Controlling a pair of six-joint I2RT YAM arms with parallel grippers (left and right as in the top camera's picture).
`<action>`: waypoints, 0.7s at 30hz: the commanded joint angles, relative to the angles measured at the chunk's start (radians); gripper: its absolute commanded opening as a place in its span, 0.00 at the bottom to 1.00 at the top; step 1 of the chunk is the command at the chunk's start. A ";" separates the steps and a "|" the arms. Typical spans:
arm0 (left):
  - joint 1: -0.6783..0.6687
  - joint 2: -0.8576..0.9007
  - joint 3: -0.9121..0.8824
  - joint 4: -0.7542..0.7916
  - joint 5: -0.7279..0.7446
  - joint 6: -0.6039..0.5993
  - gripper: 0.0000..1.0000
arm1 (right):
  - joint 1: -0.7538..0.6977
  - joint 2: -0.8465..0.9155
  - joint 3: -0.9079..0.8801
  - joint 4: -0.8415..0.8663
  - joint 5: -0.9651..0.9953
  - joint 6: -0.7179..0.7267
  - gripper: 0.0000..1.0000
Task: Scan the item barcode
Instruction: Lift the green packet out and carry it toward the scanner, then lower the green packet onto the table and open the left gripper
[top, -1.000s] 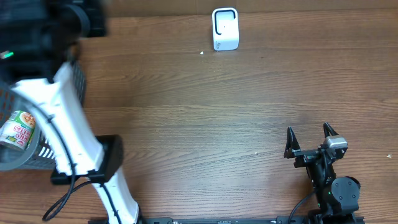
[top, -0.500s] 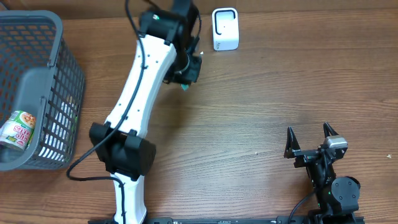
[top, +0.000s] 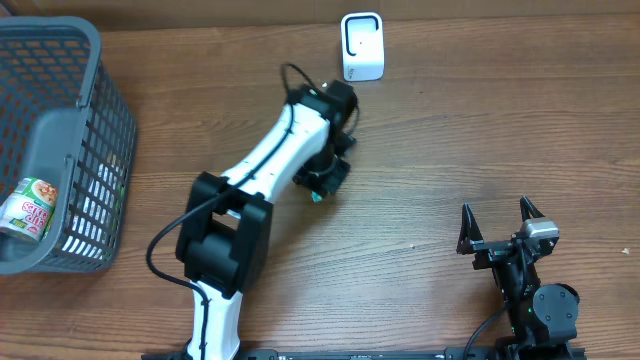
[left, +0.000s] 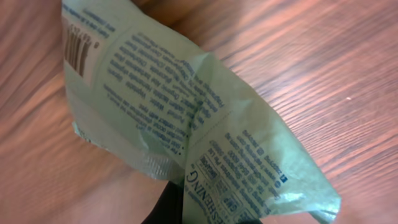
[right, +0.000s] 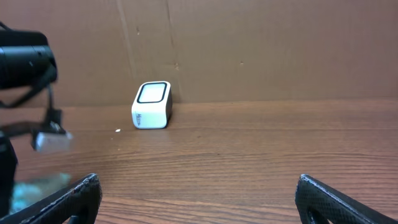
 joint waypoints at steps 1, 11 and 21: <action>-0.035 -0.006 -0.037 0.058 -0.045 0.193 0.07 | 0.002 -0.010 -0.010 0.008 0.013 -0.004 1.00; -0.037 -0.035 0.115 -0.029 -0.102 0.177 0.45 | 0.002 -0.010 -0.010 0.008 0.013 -0.004 1.00; 0.119 -0.336 0.352 -0.106 -0.100 -0.076 0.51 | 0.002 -0.010 -0.010 0.008 0.013 -0.004 1.00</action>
